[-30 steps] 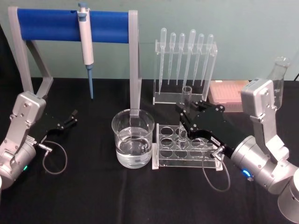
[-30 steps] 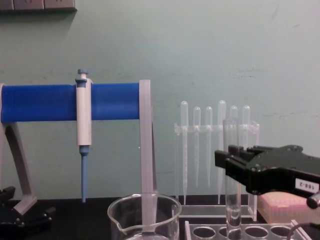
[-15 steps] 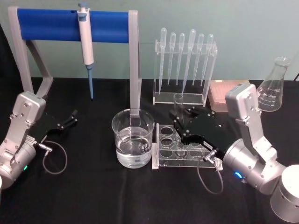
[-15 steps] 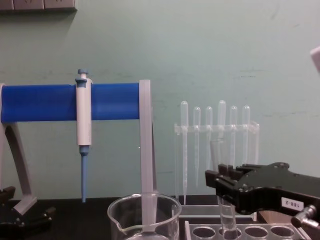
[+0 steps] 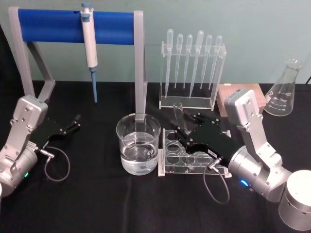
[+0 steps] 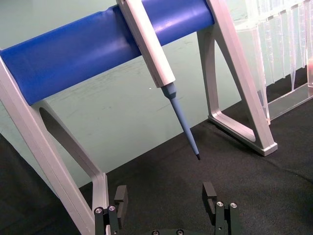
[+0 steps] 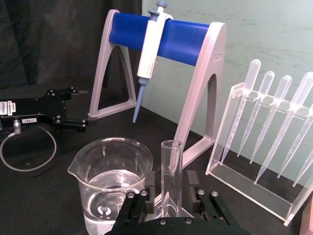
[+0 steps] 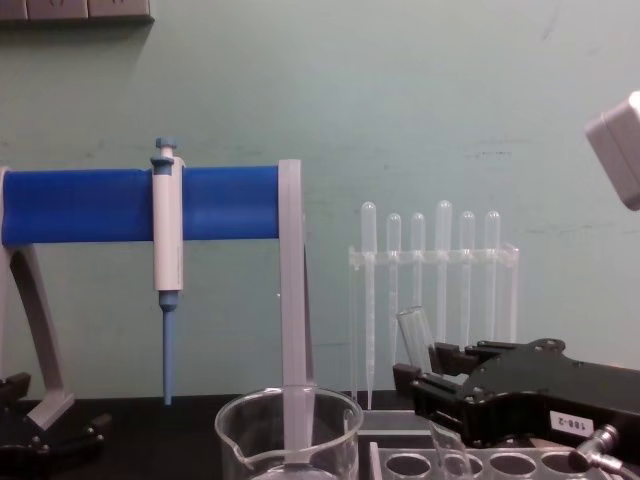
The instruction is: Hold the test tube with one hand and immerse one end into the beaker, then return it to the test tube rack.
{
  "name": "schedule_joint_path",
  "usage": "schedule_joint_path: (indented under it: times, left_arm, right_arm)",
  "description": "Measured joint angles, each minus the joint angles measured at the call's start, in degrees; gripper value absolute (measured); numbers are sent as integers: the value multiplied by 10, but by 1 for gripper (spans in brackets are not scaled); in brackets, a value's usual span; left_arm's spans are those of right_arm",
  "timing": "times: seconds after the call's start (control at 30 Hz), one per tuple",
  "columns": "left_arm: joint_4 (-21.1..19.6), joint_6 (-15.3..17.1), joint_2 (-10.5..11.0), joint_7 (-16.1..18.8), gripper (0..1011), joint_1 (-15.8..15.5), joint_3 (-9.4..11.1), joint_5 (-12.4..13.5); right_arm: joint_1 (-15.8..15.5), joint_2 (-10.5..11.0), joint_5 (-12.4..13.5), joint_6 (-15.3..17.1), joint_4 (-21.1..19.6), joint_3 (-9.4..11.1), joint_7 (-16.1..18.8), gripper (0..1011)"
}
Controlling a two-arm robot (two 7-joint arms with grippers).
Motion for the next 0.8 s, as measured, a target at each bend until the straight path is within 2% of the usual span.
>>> schedule_joint_path:
  times: [0.07, 0.27, 0.33, 0.47, 0.5, 0.6, 0.67, 0.7, 0.8]
  left_arm:
    - [0, 0, 0, 0, 1000, 0, 0, 0]
    - [0, 0, 0, 0, 1000, 0, 0, 0]
    - [0, 0, 0, 0, 1000, 0, 0, 0]
    - [0, 0, 0, 0, 1000, 0, 0, 0]
    - [0, 0, 0, 0, 1000, 0, 0, 0]
    - [0, 0, 0, 0, 1000, 0, 0, 0]
    - [0, 0, 0, 0, 1000, 0, 0, 0]
    - [0, 0, 0, 0, 1000, 0, 0, 0]
    - [0, 0, 0, 0, 1000, 0, 0, 0]
  right_arm:
    - [-1, 0, -1, 2, -2, 0, 0, 405]
    - [-30, 1, 1, 2, -24, 14, -10, 633]
    - [-52, 2, 5, -3, -39, 22, -16, 674]
    - [-95, 4, 9, -12, -64, 38, -31, 825]
    - [-111, 4, 11, -18, -71, 46, -37, 848]
    - [-132, 3, 15, -27, -79, 67, -48, 925]
    - [-138, 1, 17, -29, -79, 79, -54, 961]
    - [-140, -1, 17, -30, -75, 92, -62, 1002]
    - [-137, -5, 15, -30, -63, 109, -75, 1000]
